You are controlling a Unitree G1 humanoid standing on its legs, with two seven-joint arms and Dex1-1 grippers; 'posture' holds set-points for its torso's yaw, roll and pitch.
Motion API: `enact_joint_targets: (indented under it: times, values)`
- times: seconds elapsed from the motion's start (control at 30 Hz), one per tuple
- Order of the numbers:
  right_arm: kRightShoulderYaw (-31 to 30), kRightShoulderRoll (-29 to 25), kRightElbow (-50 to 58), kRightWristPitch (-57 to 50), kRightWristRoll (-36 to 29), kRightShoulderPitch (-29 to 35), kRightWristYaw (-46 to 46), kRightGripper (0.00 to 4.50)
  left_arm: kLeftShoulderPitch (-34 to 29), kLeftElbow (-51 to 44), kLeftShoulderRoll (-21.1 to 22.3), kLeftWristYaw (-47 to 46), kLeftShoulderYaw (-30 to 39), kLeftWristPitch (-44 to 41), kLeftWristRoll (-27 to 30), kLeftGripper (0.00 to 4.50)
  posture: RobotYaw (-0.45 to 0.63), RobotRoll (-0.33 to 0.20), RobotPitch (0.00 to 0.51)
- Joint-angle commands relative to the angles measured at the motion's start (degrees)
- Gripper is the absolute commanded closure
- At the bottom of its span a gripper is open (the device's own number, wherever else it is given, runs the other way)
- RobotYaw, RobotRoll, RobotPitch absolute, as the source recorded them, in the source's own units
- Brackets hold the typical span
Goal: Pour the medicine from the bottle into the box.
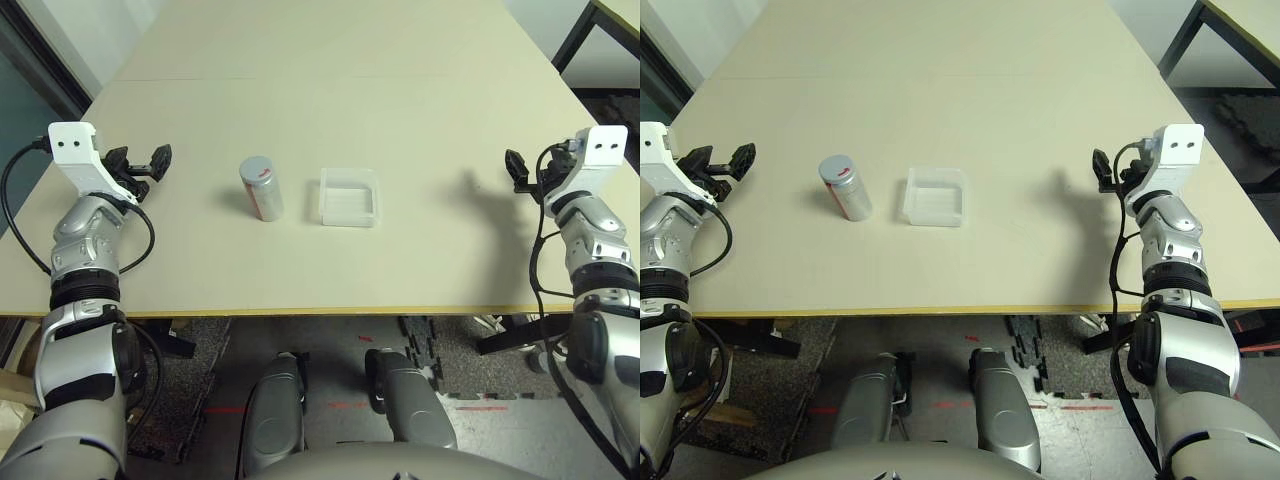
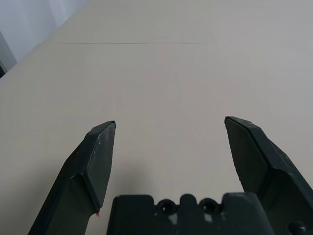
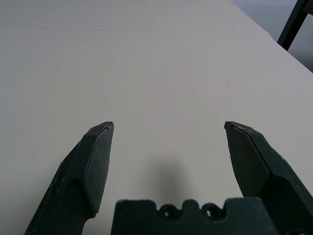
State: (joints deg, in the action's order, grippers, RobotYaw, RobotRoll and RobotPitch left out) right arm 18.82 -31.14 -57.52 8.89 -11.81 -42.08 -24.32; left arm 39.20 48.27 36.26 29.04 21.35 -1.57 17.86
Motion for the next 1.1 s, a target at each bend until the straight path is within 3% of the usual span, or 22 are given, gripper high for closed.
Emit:
enact_joint_targets:
  times: [0.03, 0.47, 0.8, 0.93, 1.1]
  values:
    - [0.3, -0.6, 0.5, 0.5, -0.3, 0.6, 0.2, 0.0, 0.1, 0.7, -0.1, 0.1, -0.5, -0.2, -0.6, 0.03, -0.05, 0.0, 0.144]
    - [0.1, 0.5, 2.1, 0.0, -1.9, -0.5, -4.2, 0.0, -0.7, -3.1, -1.4, -0.1, -0.7, -2.4, 0.2, 0.03, -0.03, 0.0, 0.127]
    - [-4.9, 2.0, 16.0, -6.5, -6.2, 1.3, -24.0, 0.0, -3.0, -8.6, -1.3, 0.5, -0.2, -6.1, 0.6, 0.03, -0.02, 0.0, 0.129]
    - [-7.1, 3.2, 27.5, -14.9, -12.7, 3.3, -33.9, 0.0, -2.9, -10.8, -1.0, 0.9, -0.3, -9.0, 1.1, 0.03, -0.02, 0.0, 0.132]
    - [-10.6, 2.3, 36.5, -21.9, -15.8, 5.4, -40.7, 0.0, -3.6, -15.3, -1.3, 1.7, -0.5, -12.2, 1.7, 0.03, 0.0, 0.0, 0.138]
